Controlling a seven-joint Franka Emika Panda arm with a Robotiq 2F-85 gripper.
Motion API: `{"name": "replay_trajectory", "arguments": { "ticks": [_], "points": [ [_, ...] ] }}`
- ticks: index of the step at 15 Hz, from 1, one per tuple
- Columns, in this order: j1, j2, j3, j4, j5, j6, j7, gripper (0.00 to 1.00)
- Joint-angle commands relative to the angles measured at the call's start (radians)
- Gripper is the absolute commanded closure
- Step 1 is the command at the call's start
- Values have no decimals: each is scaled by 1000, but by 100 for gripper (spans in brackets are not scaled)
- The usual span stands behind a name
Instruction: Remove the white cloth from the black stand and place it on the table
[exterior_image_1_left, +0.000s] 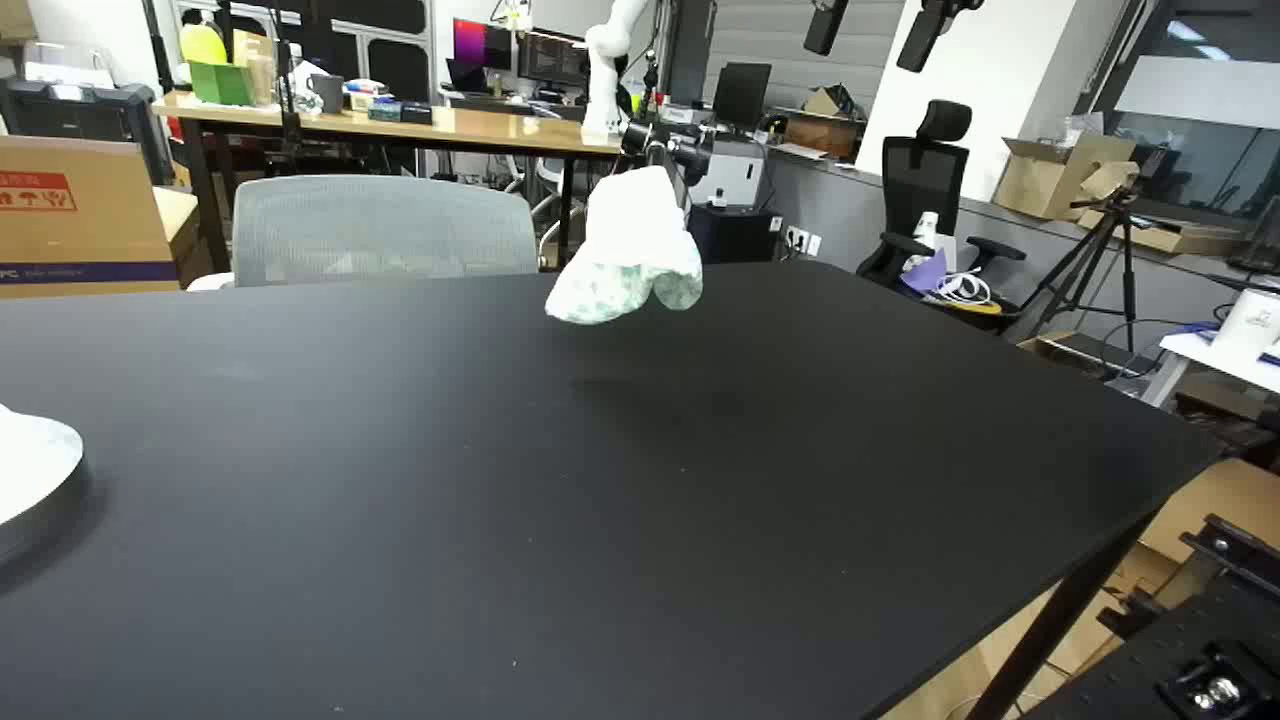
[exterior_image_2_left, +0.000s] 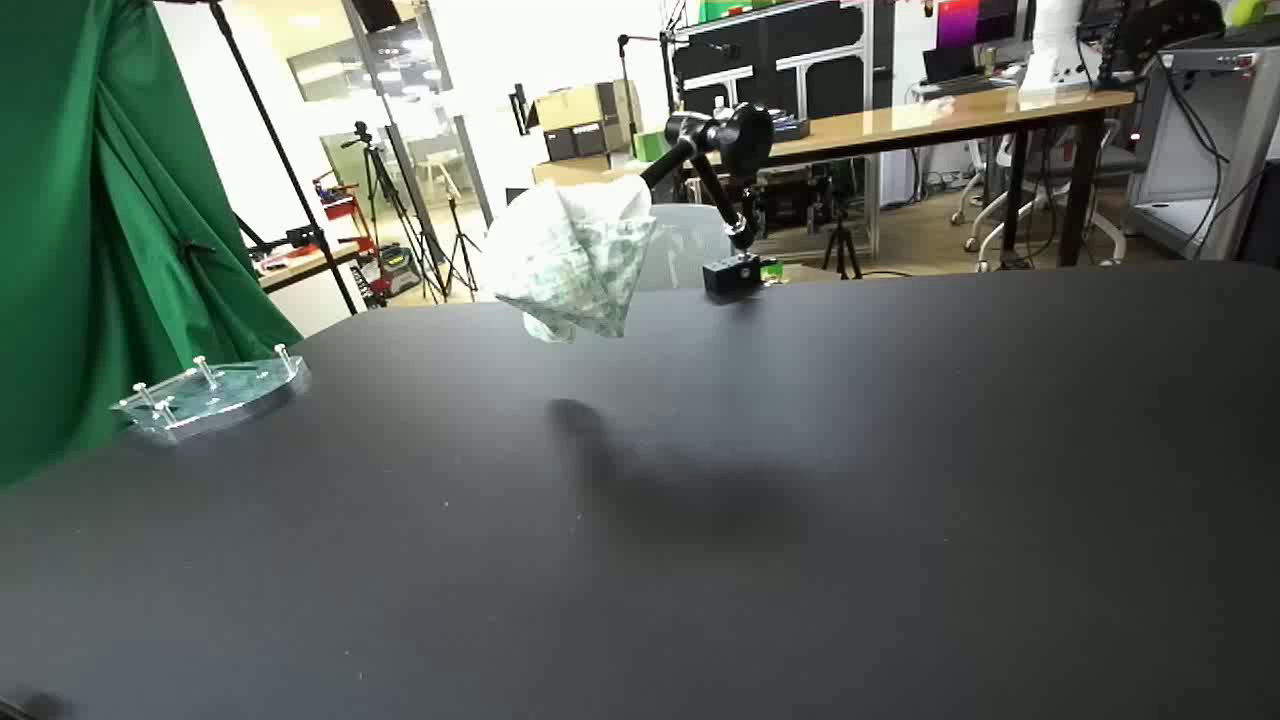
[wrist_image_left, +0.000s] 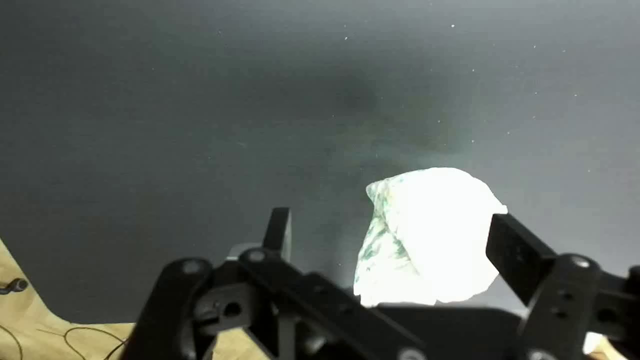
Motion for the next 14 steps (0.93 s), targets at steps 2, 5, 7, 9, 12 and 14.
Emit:
{"name": "replay_trajectory", "arguments": {
  "ticks": [2,5,7,9,12,14],
  "points": [
    [-1,0,1,2,1,-3,0,0],
    [-1,0,1,2,1,-3,0,0],
    [-1,0,1,2,1,-3,0,0],
    [-1,0,1,2,1,-3,0,0],
    [-1,19,6,12,-3,12,7,0],
    [4,62,13,28,-7,71,7,0]
  ]
}}
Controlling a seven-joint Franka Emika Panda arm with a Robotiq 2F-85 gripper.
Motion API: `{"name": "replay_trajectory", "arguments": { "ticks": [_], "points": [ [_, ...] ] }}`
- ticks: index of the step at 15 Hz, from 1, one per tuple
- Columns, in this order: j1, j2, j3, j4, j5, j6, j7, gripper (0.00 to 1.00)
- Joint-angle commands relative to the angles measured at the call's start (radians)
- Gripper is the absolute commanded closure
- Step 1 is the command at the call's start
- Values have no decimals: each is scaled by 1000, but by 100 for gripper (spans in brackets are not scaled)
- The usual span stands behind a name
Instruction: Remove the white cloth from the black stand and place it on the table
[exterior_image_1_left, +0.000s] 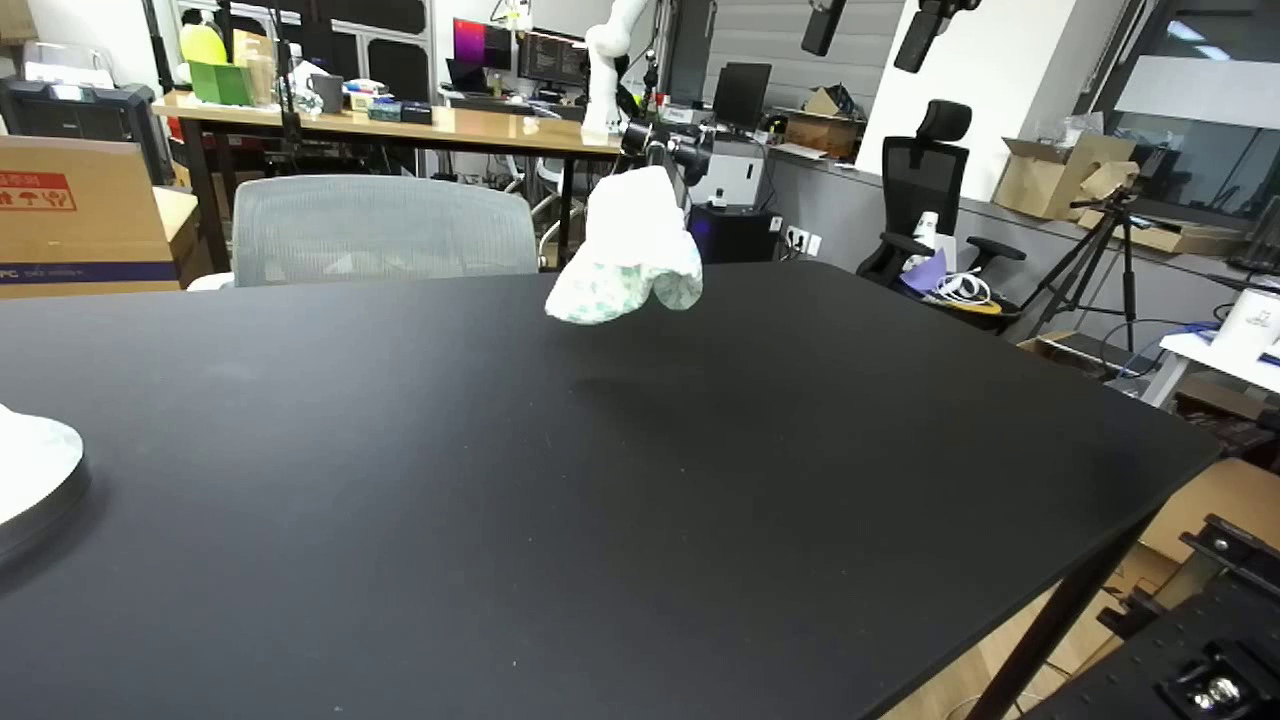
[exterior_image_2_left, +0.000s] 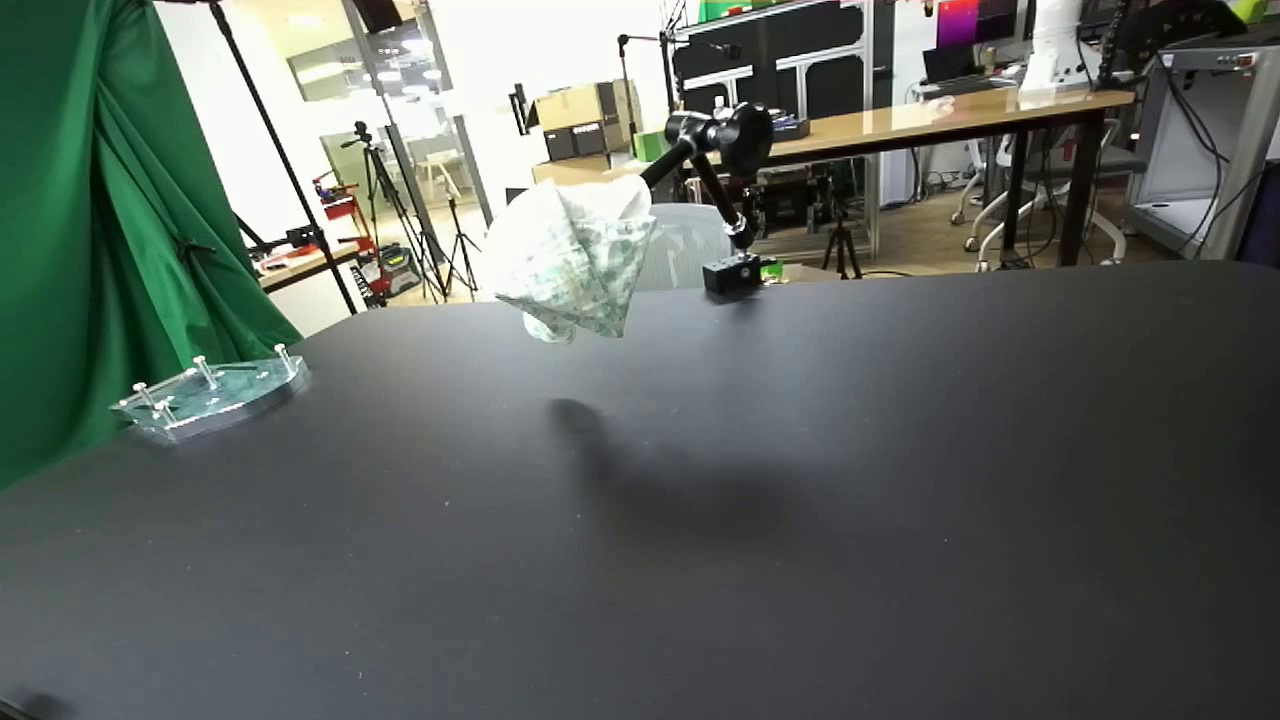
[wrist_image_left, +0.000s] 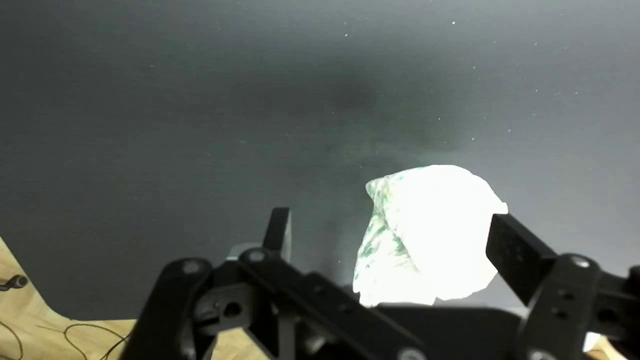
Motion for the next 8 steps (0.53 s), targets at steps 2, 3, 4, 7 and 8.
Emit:
{"name": "replay_trajectory", "arguments": {
  "ticks": [2,3,4,7,8],
  "points": [
    [14,113,17,42,-2,127,-2,0],
    [16,147,24,48,-7,167,0,0],
    [25,184,27,53,1,209,-8,0],
    [49,293,42,78,2,325,-28,0],
    [60,331,46,93,10,351,-46,0]
  ]
}}
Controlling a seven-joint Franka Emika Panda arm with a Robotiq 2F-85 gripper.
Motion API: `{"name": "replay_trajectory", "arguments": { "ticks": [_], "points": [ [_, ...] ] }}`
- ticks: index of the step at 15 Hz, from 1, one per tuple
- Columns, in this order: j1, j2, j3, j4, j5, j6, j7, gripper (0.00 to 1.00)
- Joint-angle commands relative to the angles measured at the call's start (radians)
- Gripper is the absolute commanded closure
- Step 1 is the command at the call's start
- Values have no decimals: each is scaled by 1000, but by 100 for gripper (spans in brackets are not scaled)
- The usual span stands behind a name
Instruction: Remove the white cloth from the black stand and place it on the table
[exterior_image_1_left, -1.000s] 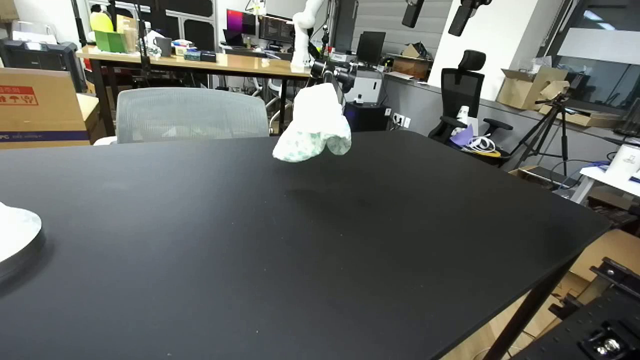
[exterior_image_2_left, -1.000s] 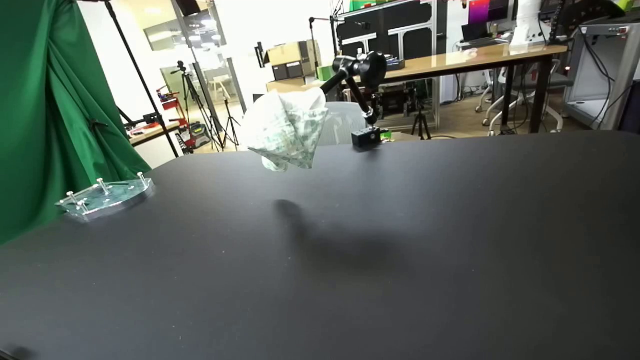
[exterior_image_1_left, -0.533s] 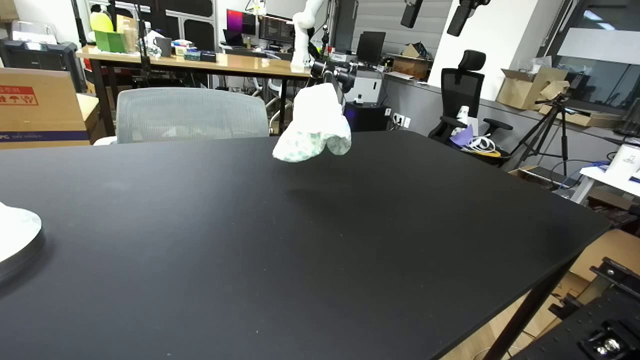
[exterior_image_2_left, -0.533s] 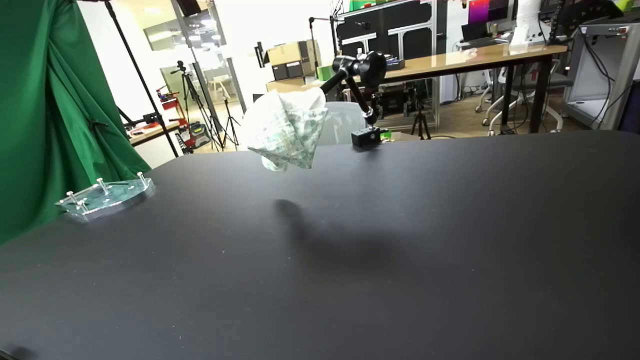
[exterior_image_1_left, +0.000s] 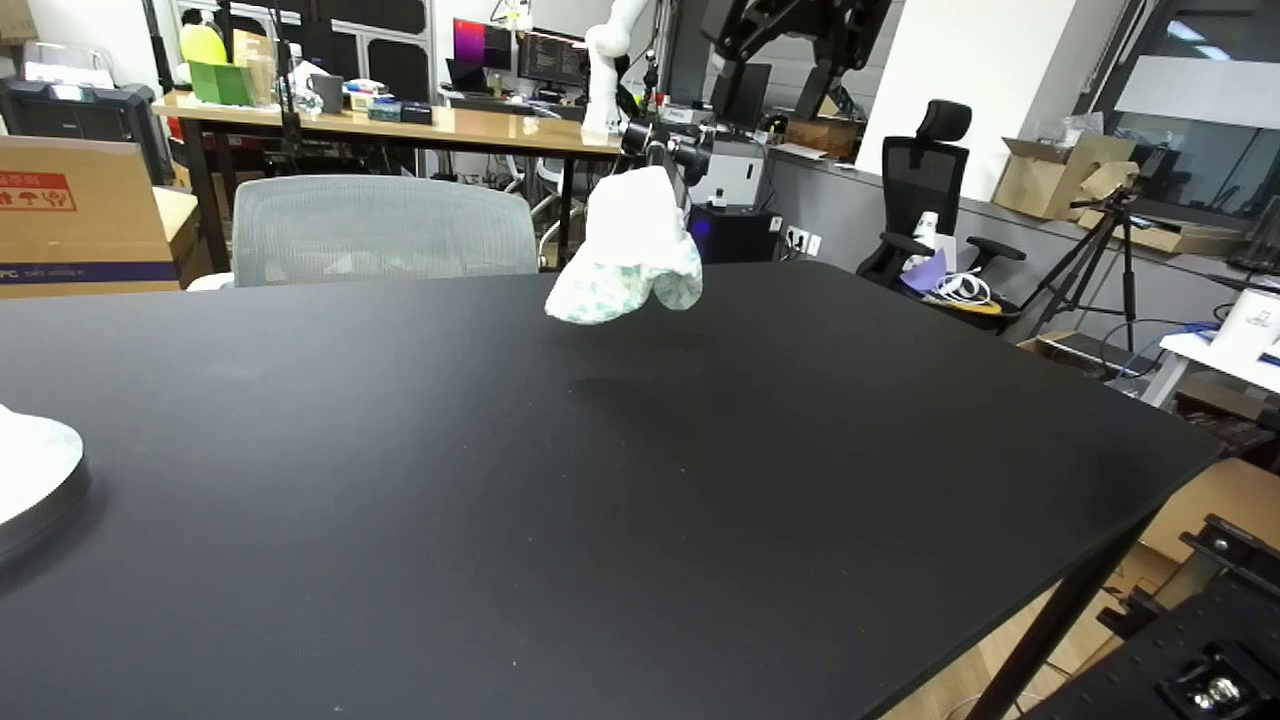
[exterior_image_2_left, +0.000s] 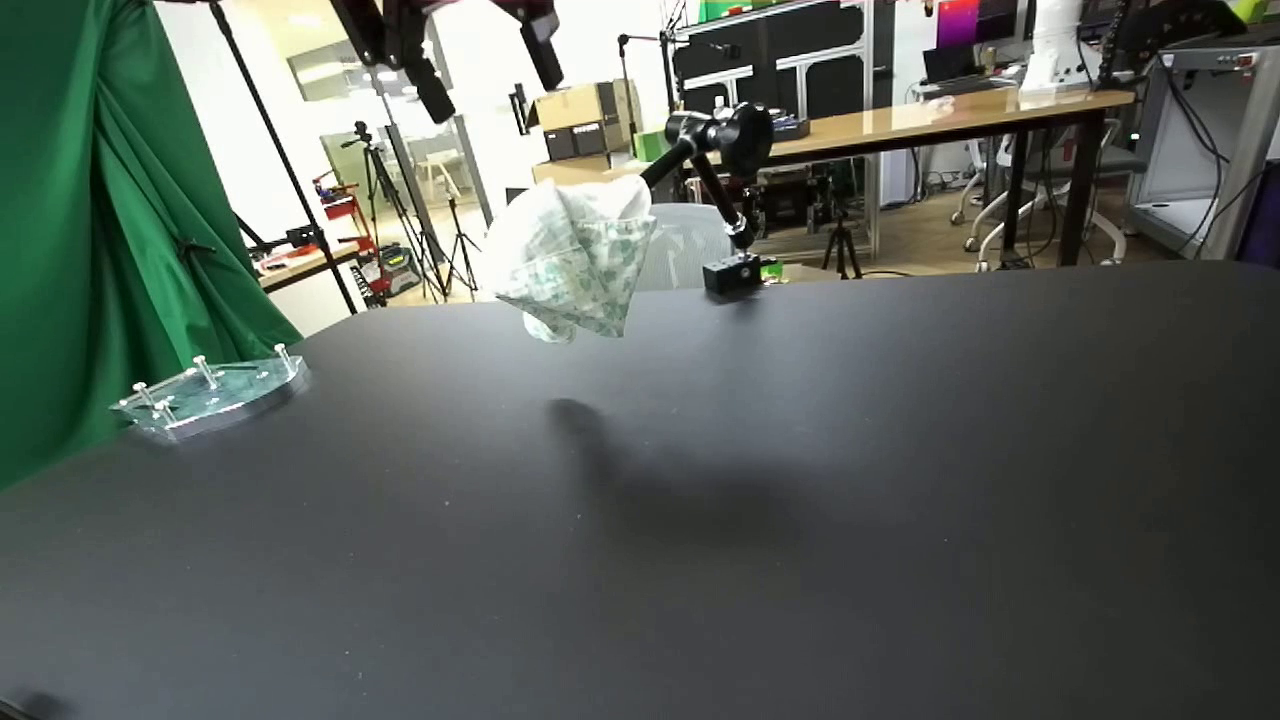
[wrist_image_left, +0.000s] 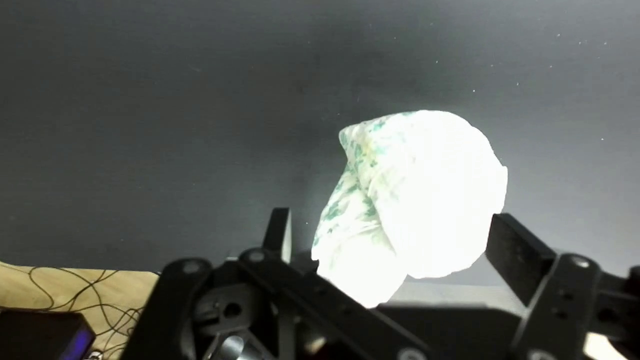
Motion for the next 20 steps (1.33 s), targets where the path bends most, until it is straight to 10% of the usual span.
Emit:
{"name": "replay_trajectory", "arguments": {
  "ticks": [1,11,12,20],
  "points": [
    [30,146,13,83,8,77,-49,0],
    [31,311,31,170,-29,95,-122,0],
    [31,319,31,172,-32,99,-123,25],
    [25,384,35,193,-42,137,-156,75]
  ]
}}
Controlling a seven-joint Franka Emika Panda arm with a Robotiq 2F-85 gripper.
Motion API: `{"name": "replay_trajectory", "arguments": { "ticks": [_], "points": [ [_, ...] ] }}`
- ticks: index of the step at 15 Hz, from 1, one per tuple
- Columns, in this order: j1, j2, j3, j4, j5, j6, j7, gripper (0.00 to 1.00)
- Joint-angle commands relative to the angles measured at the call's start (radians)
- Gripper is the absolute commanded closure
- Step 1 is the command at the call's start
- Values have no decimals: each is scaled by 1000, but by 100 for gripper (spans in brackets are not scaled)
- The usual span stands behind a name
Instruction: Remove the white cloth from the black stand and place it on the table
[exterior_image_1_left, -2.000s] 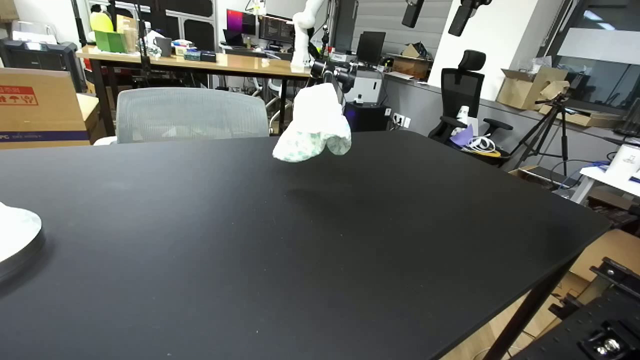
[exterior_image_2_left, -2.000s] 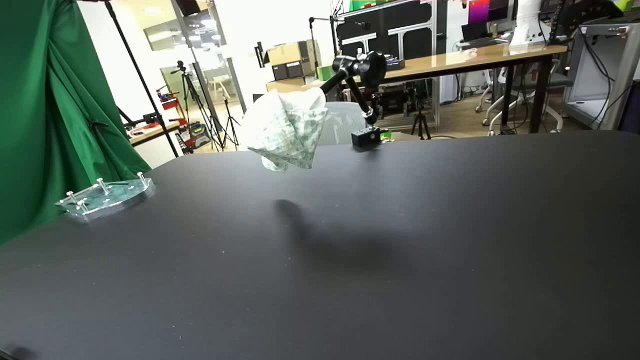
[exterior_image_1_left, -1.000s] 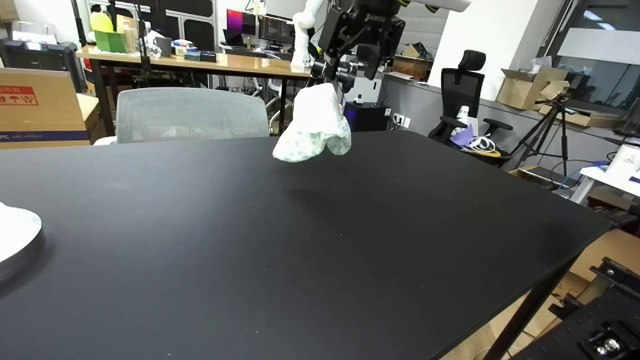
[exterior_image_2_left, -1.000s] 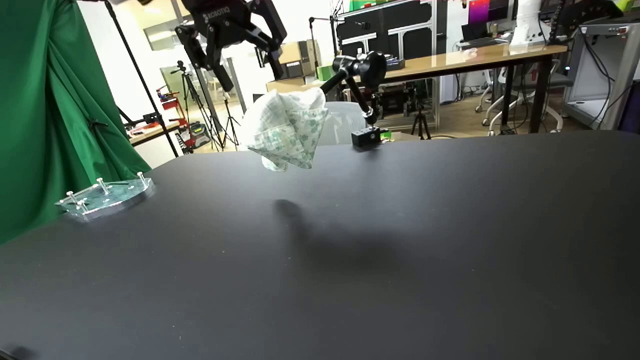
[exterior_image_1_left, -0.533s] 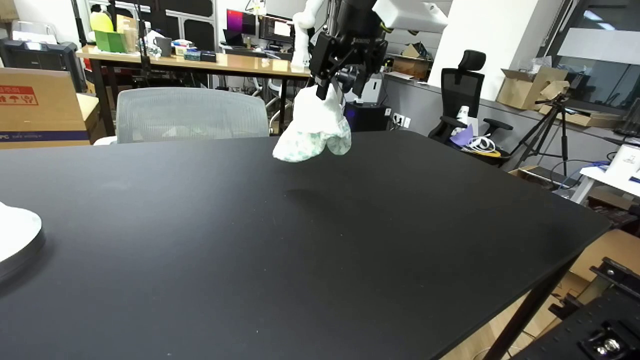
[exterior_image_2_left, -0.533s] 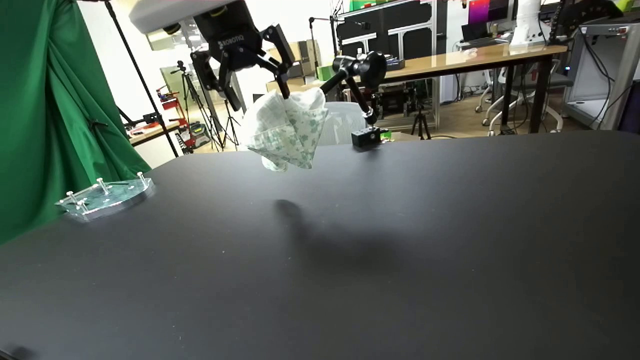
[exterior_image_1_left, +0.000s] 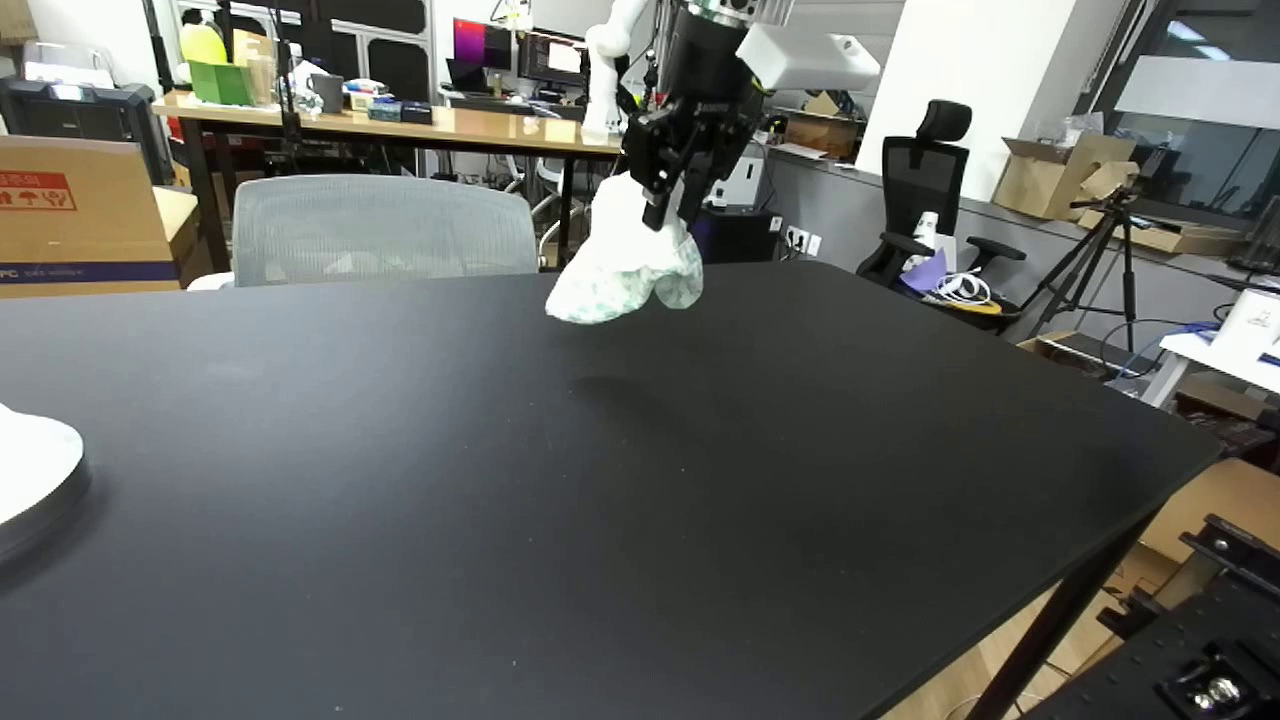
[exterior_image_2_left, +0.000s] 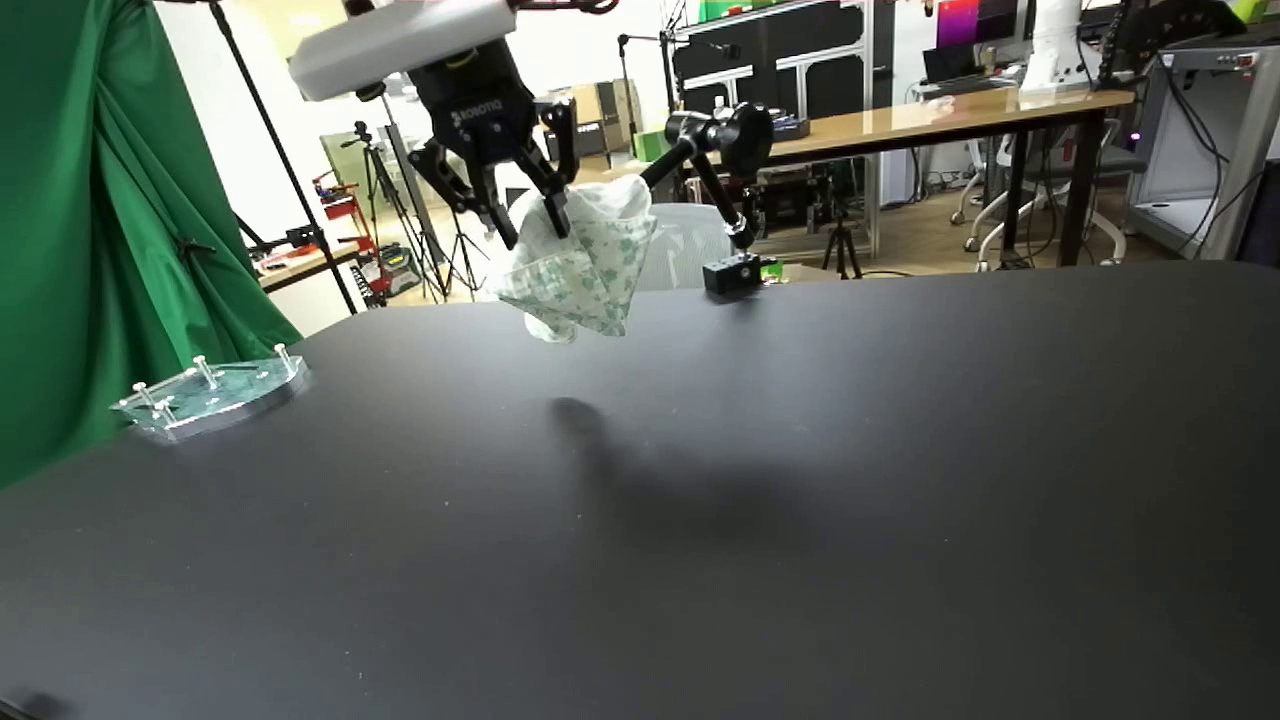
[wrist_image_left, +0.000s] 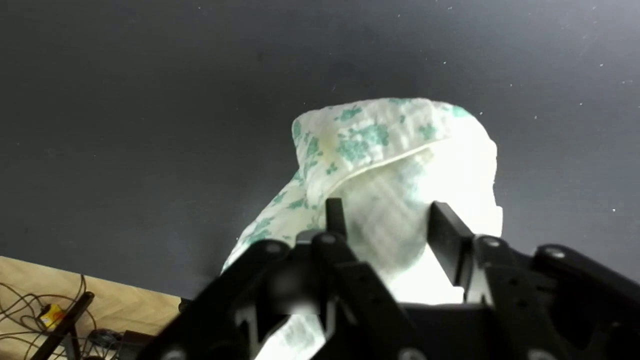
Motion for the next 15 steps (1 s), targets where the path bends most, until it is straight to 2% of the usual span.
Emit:
{"name": "replay_trajectory", "arguments": {
  "ticks": [1,3,4,8,15],
  "points": [
    [-14,39,9,31,-10,13,-19,81],
    [-17,41,15,31,0,18,-31,95],
    [-20,37,21,28,12,20,-40,99],
    [-31,-11,50,-1,70,12,-71,99],
    [-7,-209,47,-123,91,7,-15,99]
  ]
}}
